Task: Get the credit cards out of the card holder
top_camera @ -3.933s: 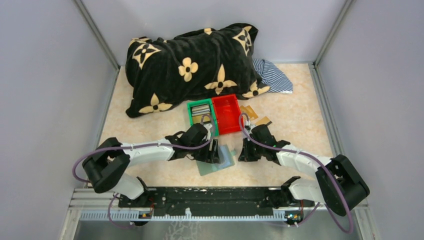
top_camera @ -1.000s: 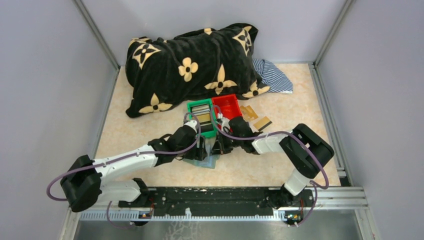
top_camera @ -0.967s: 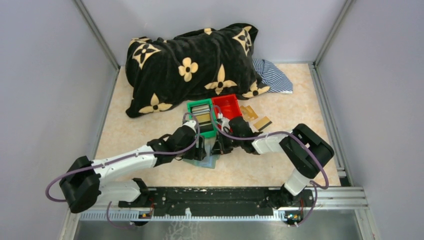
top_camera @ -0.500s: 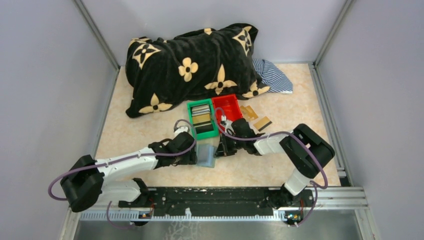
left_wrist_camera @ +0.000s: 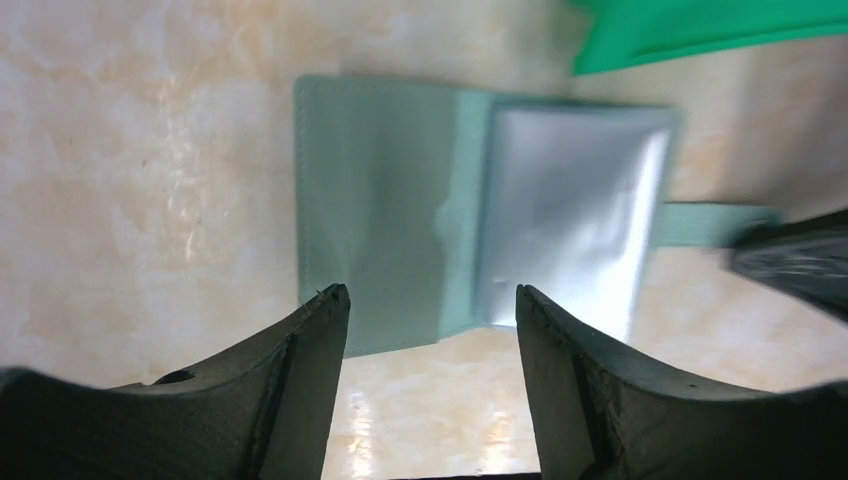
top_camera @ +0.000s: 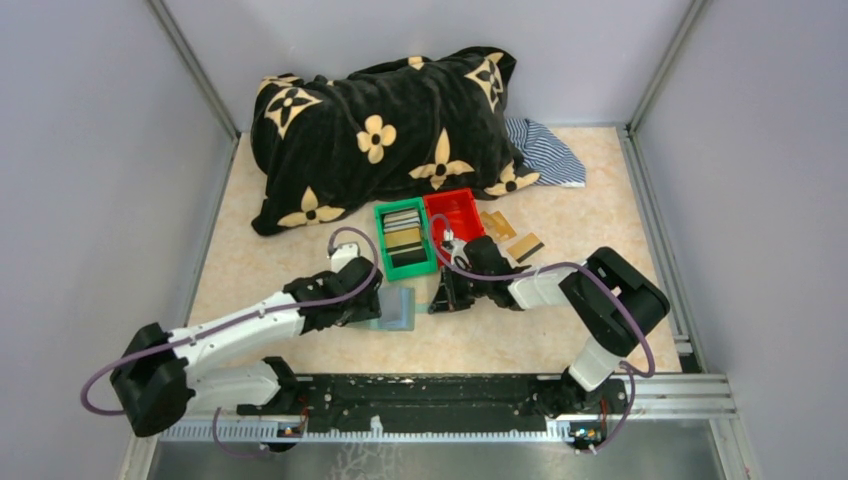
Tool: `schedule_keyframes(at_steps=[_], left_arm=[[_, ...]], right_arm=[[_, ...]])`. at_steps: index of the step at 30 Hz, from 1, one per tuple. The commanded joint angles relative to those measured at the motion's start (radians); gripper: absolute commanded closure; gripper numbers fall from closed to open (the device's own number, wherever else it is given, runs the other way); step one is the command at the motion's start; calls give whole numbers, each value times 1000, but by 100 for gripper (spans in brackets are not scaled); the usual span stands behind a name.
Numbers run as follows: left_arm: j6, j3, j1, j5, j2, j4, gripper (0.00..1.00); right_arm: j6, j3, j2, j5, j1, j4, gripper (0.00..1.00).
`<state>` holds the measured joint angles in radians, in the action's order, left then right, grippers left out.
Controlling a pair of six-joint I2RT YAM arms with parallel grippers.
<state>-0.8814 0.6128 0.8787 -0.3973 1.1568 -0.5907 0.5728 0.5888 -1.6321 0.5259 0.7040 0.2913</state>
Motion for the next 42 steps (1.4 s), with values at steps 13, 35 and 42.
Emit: schedule_keyframes(at_steps=[13, 35, 42], left_arm=[[-134, 135, -7, -133, 63, -261, 32], [-141, 47, -6, -97, 282, -178, 34], [-109, 31, -6, -59, 262, -108, 36]], right_arm=[[-23, -2, -39, 23, -5, 72, 100], [-28, 2, 110, 53, -1, 46, 100], [-30, 68, 74, 32, 35, 32, 64]])
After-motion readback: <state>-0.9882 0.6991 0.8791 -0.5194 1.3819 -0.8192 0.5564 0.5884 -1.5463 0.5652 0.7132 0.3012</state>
